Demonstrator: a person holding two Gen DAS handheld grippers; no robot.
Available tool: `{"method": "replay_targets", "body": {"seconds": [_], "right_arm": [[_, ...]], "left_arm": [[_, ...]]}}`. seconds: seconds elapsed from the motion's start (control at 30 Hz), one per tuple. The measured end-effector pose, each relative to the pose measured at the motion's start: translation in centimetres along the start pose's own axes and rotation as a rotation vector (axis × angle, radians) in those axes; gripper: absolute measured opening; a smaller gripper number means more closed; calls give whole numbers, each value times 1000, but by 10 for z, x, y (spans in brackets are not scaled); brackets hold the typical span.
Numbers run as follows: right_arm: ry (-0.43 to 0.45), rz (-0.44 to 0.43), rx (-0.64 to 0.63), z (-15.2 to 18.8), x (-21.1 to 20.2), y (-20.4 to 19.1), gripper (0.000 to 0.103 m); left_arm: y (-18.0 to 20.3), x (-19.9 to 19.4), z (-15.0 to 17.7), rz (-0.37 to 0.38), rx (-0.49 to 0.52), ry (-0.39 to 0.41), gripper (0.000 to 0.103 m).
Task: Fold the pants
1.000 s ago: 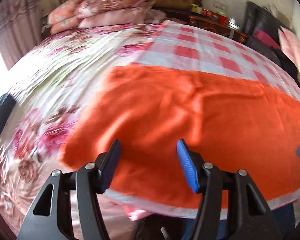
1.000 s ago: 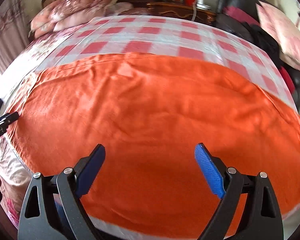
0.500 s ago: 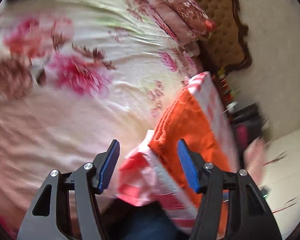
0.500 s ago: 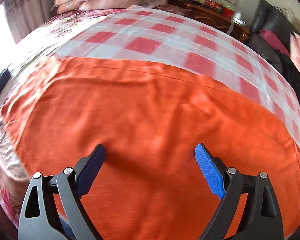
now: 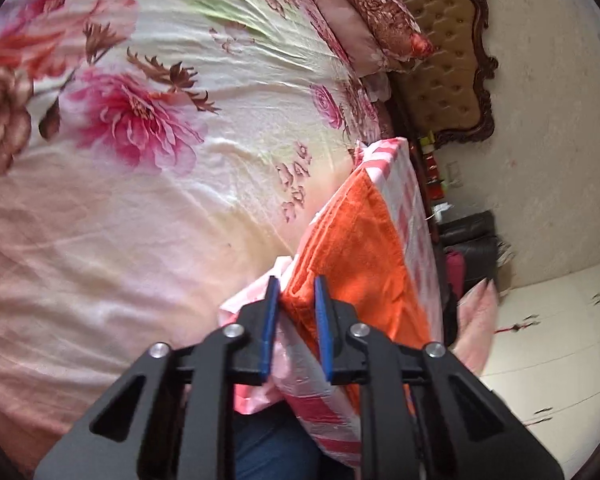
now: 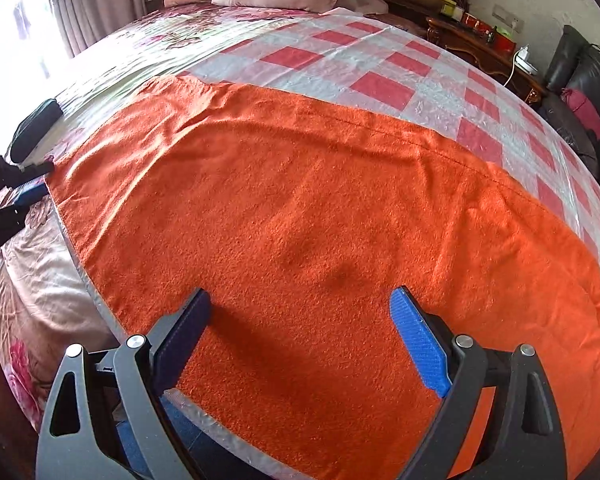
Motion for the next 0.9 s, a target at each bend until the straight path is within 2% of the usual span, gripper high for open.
{"method": "replay_targets", "body": {"seconds": [0.1, 0.2, 0.27, 0.3, 0.33, 0.43, 0.53, 0.67, 0.8, 0.9], "right_arm": [[-3, -10, 10, 0, 1, 1, 88], [-2, -39, 31, 0, -3, 3, 88], [2, -116, 101, -1, -9, 11, 88], [1, -186, 176, -1, -14, 20, 88], [-1, -248, 242, 0, -17, 28, 88], [1, -433, 459, 4, -29, 60, 88], [32, -536, 597, 10, -43, 92, 89], [59, -641, 753, 28, -53, 127, 89], [35, -710, 823, 44, -48, 135, 89], [20, -735, 832, 47, -46, 134, 89]], "left_arm": [[15, -12, -4, -33, 93, 43, 12], [52, -24, -2, -135, 273, 117, 12], [87, -30, 7, -250, 454, 189, 12], [102, -32, 14, -288, 528, 217, 12], [128, -31, 27, -334, 643, 253, 11], [188, -21, 72, -393, 925, 319, 11], [244, 8, 149, -347, 1211, 342, 11], [263, 52, 240, -258, 1423, 264, 11], [248, 79, 288, -221, 1499, 156, 11], [244, 77, 289, -225, 1496, 158, 11]]}}
Point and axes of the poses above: each gripper's, at about its wrist camera, not at the fingertips, and x roughly the way its jaws point, y to its right, z to its underside, the point moved 6 cm from there along x, roughly the way its jaws point, and after that the axes turned 9 degrees about -z, right-handed, at the moved point
